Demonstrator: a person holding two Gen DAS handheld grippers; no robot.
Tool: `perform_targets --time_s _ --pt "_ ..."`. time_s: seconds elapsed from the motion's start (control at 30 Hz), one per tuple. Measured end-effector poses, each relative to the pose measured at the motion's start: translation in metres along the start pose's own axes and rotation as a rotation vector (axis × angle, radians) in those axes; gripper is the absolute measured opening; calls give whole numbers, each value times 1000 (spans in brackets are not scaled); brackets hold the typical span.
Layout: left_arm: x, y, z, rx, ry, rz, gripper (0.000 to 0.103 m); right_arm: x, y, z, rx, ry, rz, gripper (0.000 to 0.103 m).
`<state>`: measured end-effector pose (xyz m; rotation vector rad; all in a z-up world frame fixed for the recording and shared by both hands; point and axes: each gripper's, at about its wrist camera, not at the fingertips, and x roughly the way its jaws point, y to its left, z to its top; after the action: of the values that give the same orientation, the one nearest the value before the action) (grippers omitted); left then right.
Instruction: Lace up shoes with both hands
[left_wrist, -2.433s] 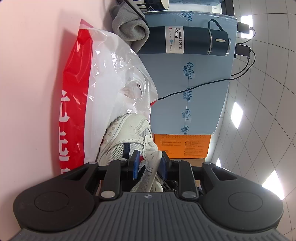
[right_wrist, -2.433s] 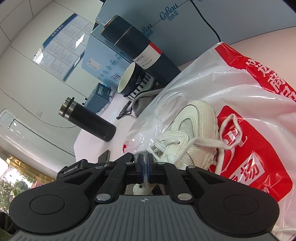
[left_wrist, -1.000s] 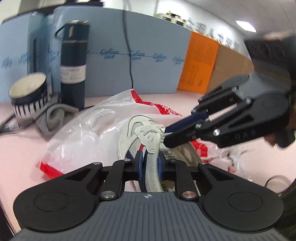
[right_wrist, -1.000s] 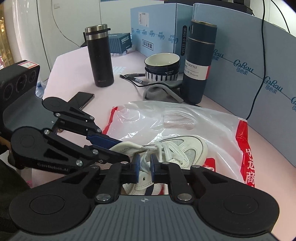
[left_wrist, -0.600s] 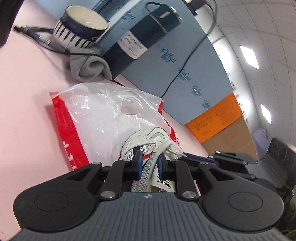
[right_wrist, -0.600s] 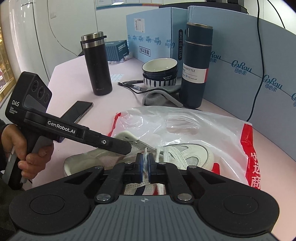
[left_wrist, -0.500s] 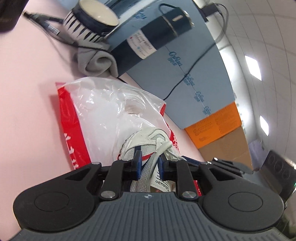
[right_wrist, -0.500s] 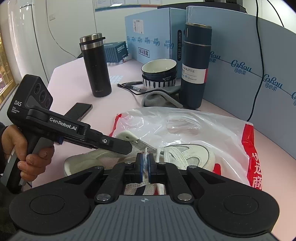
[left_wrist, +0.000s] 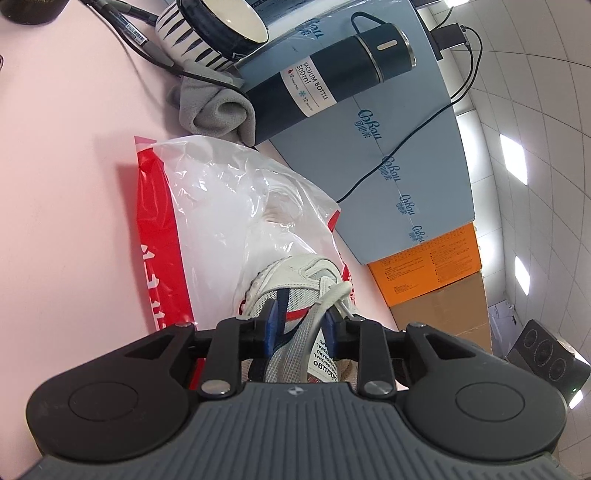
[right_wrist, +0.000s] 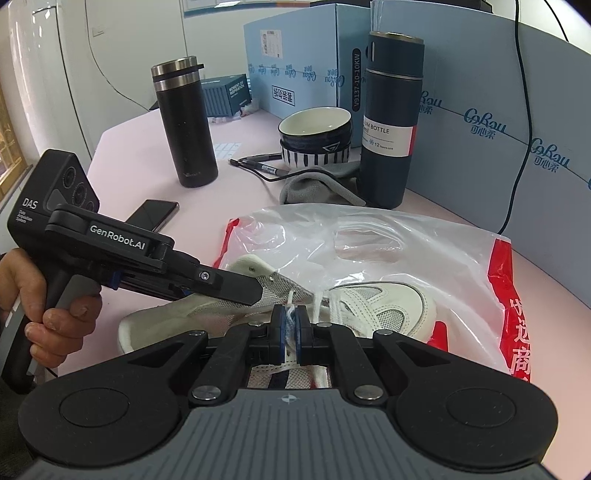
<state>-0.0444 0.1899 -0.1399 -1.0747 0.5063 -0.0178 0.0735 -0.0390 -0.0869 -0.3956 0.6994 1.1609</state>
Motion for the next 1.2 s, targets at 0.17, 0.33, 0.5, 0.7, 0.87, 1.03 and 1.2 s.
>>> perform_targets --time_s 0.17,0.33,0.5,0.7,0.87,1.03,1.2 --pt "0 2 0 -6 2 -3 25 7 2 0 -9 28 -23 5" --pt "-1 3 0 -12 -1 -6 26 14 5 3 -3 38 -49 4" --pt "-3 4 0 -18 -9 1 27 11 7 8 13 19 -53 4" --pt "-1 1 -2 4 -3 6 28 13 12 12 -9 45 -88 4" --pt "-1 -1 -3 20 4 6 29 15 7 11 20 38 -80 4" --pt "-1 0 -3 15 4 -1 29 19 3 7 64 7 -53 7" --pt "-1 0 -3 16 5 -2 30 1 13 10 -2 -15 -67 24"
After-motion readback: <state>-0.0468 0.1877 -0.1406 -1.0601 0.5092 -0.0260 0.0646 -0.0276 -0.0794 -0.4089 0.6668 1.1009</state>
